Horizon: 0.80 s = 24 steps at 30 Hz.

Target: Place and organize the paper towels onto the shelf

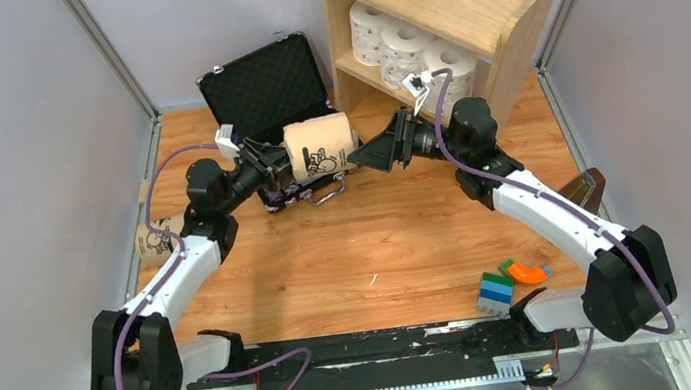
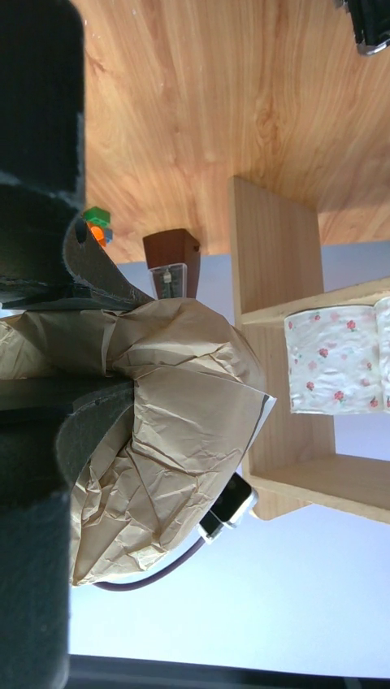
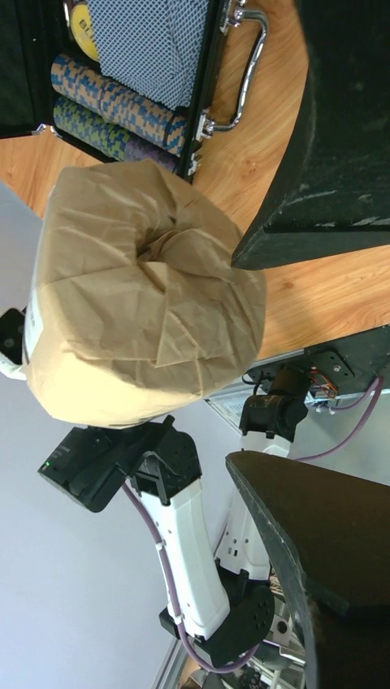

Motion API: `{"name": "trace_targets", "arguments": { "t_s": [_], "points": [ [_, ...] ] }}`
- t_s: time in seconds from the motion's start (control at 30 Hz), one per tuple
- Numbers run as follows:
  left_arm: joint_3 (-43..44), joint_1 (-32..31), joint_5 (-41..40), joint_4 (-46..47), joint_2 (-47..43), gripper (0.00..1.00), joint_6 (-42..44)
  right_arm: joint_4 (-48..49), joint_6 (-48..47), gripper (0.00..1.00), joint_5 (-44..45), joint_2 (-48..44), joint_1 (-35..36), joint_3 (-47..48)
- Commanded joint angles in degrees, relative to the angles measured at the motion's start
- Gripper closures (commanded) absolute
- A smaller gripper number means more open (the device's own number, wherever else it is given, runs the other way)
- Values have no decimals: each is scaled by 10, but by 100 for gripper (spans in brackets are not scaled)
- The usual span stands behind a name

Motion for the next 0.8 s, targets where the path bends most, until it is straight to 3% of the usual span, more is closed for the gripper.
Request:
{"name": "trace_targets", "arguments": {
  "t_s": [0.0, 0.4, 0.77],
  "points": [
    [14, -12, 4, 75, 10, 100, -29, 50, -1, 19, -13, 10, 9, 42],
    [16, -43, -2, 125, 41, 100, -54, 58, -19, 31, -6, 25, 43, 53],
    [2, -49, 7, 153, 40, 100, -76, -9, -108, 25, 134, -32, 45, 41]
  ]
}}
